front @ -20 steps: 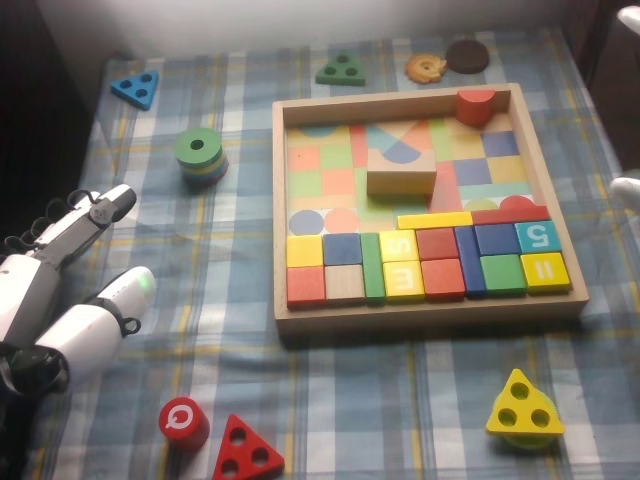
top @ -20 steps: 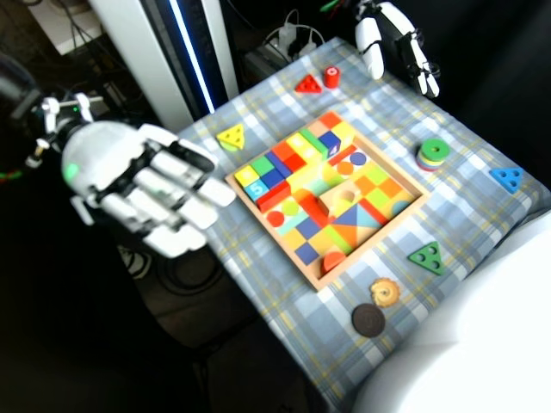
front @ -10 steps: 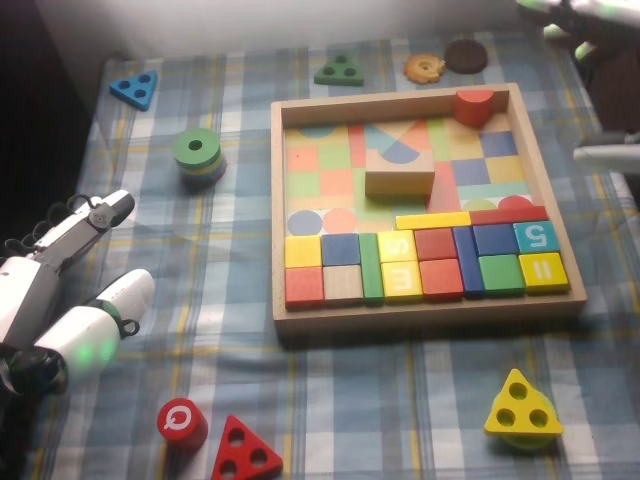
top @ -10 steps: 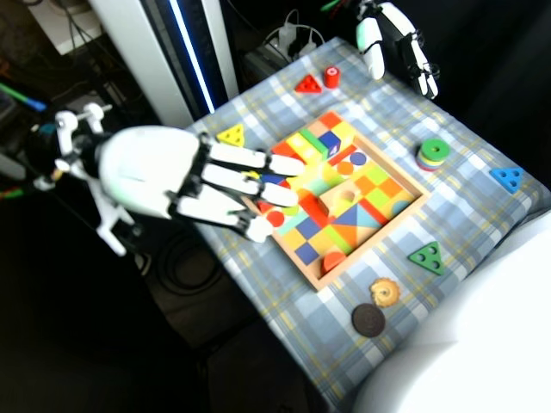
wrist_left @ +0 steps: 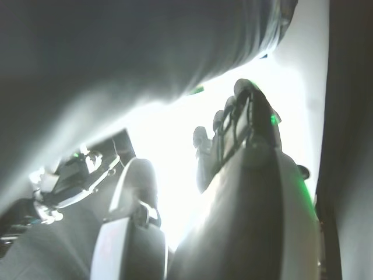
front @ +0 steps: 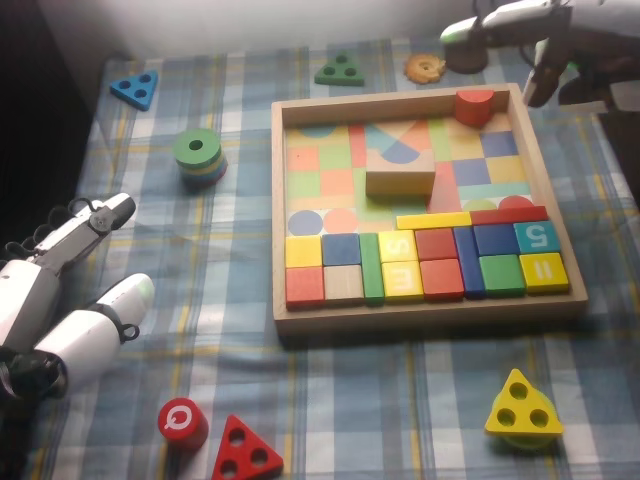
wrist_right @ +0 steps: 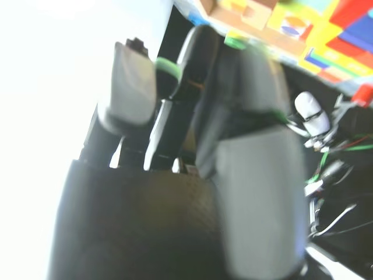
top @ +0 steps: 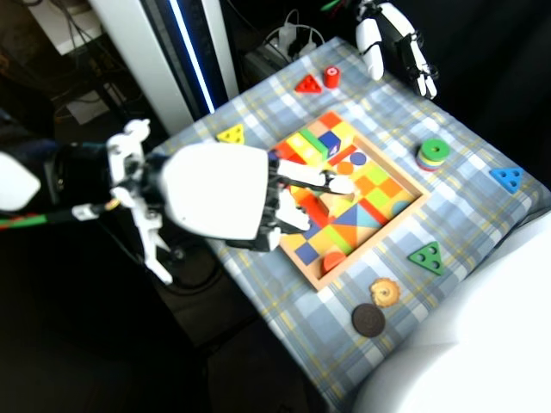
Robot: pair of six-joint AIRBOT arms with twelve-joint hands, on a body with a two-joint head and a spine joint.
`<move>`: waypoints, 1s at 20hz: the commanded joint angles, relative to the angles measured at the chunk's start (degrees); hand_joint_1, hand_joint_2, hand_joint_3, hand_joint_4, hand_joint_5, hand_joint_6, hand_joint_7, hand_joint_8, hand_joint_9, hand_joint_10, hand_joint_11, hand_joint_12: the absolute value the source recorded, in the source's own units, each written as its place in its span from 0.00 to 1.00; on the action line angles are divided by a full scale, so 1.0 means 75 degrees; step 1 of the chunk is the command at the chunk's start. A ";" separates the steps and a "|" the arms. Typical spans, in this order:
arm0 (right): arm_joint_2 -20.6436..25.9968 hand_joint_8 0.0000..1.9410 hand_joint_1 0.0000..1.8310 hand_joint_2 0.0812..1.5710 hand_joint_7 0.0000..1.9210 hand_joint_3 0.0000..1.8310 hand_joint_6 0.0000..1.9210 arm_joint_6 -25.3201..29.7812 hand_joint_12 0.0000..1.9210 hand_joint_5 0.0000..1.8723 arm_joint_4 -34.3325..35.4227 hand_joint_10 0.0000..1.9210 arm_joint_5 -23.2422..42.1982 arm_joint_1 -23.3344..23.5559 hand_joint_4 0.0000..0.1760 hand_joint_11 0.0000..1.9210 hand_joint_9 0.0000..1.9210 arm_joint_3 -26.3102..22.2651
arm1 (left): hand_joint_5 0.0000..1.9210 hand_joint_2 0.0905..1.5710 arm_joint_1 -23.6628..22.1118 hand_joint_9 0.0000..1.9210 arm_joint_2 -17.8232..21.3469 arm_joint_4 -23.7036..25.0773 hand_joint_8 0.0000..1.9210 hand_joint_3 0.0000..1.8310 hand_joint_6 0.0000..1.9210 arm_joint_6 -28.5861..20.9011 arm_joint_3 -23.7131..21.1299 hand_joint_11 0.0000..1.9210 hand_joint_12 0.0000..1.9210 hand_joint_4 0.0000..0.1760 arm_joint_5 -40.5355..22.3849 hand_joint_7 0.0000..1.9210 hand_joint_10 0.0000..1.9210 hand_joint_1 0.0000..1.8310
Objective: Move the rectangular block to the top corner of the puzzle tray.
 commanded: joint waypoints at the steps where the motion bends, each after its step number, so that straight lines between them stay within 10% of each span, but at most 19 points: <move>1: -0.0111 1.00 0.91 0.66 0.71 0.00 0.01 0.0493 1.00 0.20 -0.0234 1.00 0.0469 0.0233 0.00 0.85 0.82 0.0057 | 0.18 0.86 -0.0027 0.06 0.0059 0.0305 0.00 0.00 0.00 -0.0048 0.0036 0.00 0.15 0.17 -0.0806 0.09 0.00 0.34; 9: -0.1028 1.00 0.89 0.70 0.70 0.01 0.00 0.2573 1.00 0.20 -0.3060 1.00 0.0446 0.0843 0.00 0.78 0.78 0.0672 | 0.16 0.87 -0.0019 0.05 0.0051 0.0326 0.00 0.00 0.00 -0.0048 0.0044 0.00 0.11 0.46 -0.0755 0.08 0.00 0.32; 11: -0.1105 1.00 0.89 0.72 0.69 0.02 0.00 0.2920 1.00 0.19 -0.3406 1.00 0.0446 0.0870 0.00 0.79 0.76 0.0806 | 0.17 0.86 -0.0018 0.06 0.0061 0.0345 0.00 0.00 0.00 -0.0048 0.0044 0.00 0.13 0.31 -0.0719 0.08 0.00 0.33; 20: -0.1199 1.00 0.88 0.74 0.70 0.01 0.01 0.3263 1.00 0.22 -0.4486 1.00 0.0175 0.0957 0.00 0.80 0.78 0.0987 | 0.16 0.88 -0.0031 0.04 0.0064 0.0394 0.00 0.00 0.00 -0.0047 0.0075 0.00 0.02 0.28 -0.0598 0.08 0.00 0.32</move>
